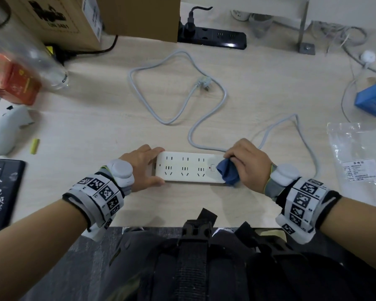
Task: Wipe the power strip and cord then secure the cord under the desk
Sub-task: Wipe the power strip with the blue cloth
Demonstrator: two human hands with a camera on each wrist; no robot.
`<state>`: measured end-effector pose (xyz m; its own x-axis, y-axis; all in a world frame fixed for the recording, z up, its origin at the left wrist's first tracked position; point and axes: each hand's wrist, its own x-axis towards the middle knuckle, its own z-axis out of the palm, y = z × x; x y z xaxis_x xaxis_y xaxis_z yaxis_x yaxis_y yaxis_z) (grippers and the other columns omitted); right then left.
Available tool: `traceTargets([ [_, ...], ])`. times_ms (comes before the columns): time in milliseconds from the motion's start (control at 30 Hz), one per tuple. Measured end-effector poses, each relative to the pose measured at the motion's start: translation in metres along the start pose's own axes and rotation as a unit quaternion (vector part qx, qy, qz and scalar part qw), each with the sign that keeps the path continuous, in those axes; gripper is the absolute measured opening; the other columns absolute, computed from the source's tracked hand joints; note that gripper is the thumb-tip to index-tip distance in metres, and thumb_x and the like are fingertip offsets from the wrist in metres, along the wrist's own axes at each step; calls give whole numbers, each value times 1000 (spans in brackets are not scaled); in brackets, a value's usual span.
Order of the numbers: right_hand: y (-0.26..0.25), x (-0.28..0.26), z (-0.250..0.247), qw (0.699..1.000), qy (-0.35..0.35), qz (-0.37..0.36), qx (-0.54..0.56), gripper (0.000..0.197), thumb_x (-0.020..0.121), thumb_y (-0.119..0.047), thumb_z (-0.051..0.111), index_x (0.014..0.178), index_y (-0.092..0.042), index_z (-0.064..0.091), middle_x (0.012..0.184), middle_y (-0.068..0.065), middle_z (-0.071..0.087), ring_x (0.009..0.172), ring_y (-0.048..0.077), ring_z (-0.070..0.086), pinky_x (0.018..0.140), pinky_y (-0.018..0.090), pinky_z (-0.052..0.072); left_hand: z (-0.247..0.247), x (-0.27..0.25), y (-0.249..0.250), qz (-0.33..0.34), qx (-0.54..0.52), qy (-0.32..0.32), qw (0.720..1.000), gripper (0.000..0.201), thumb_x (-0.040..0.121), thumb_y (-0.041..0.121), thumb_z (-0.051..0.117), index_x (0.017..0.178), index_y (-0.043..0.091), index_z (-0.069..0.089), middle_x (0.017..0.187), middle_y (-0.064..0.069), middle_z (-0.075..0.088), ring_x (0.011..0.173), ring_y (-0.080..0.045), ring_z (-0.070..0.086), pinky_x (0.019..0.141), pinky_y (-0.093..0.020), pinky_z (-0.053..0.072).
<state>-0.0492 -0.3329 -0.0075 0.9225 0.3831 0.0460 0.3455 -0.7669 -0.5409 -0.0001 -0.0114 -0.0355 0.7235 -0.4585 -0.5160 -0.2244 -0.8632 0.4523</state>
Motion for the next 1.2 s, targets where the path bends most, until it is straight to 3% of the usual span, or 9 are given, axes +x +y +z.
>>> traceTargets([
  [167,-12,12,5,999,20,-25,39,27,90,-7,40,93,1,65,90,14,55,80,18,50,71,27,45,-2,1,1,-2,6,-3,1000,73,65,60,70,126,43,34,95,13,43,86,-17,57,76,-37,51],
  [333,-28,27,-16,991,105,2,86,19,86,4,43,90,0,62,95,11,54,90,10,47,81,16,39,1,0,1,-1,2,-3,1000,72,64,59,70,124,45,33,93,14,43,86,-16,57,76,-38,52],
  [400,-27,33,-15,994,69,-16,86,19,85,7,45,89,-2,62,92,8,58,87,14,50,81,21,41,1,0,0,0,-2,3,1000,71,64,59,71,123,45,35,92,15,43,85,-15,57,76,-38,52],
  [567,-11,22,3,977,-191,-64,-73,23,73,-11,50,79,-14,72,77,3,67,72,32,60,64,42,51,0,0,0,-2,17,8,1000,75,65,62,69,127,45,31,95,14,43,85,-16,56,76,-37,51],
  [667,-15,25,0,980,-162,-47,-102,23,79,-12,50,89,-14,70,72,5,63,67,31,58,63,40,49,1,-1,0,-1,17,9,1000,76,65,61,69,128,45,30,96,14,42,84,-16,55,76,-36,50],
  [733,-15,24,2,986,-114,-75,-91,31,81,-14,56,110,-13,67,98,9,64,79,29,58,72,37,51,1,-2,2,3,16,9,1000,75,66,61,69,129,44,30,96,13,43,84,-16,55,77,-35,50],
  [833,-3,21,16,971,-152,-126,-131,64,73,-12,76,132,-18,55,132,14,51,96,30,55,78,37,50,-1,-2,2,4,16,7,1000,77,67,60,69,131,43,29,99,12,44,88,-16,56,79,-37,50],
  [1000,7,22,14,967,-147,-161,-130,35,62,-6,83,94,-13,73,87,9,64,66,30,60,55,35,53,-1,-4,4,6,26,17,999,78,68,59,69,133,40,30,98,12,43,88,-17,56,78,-35,50],
  [1200,4,16,19,963,-171,-193,-82,37,59,4,83,91,-9,72,82,10,62,65,29,59,54,33,51,0,-3,1,7,21,7,1000,80,69,59,68,135,41,27,100,13,41,92,-18,58,80,-35,49],
])
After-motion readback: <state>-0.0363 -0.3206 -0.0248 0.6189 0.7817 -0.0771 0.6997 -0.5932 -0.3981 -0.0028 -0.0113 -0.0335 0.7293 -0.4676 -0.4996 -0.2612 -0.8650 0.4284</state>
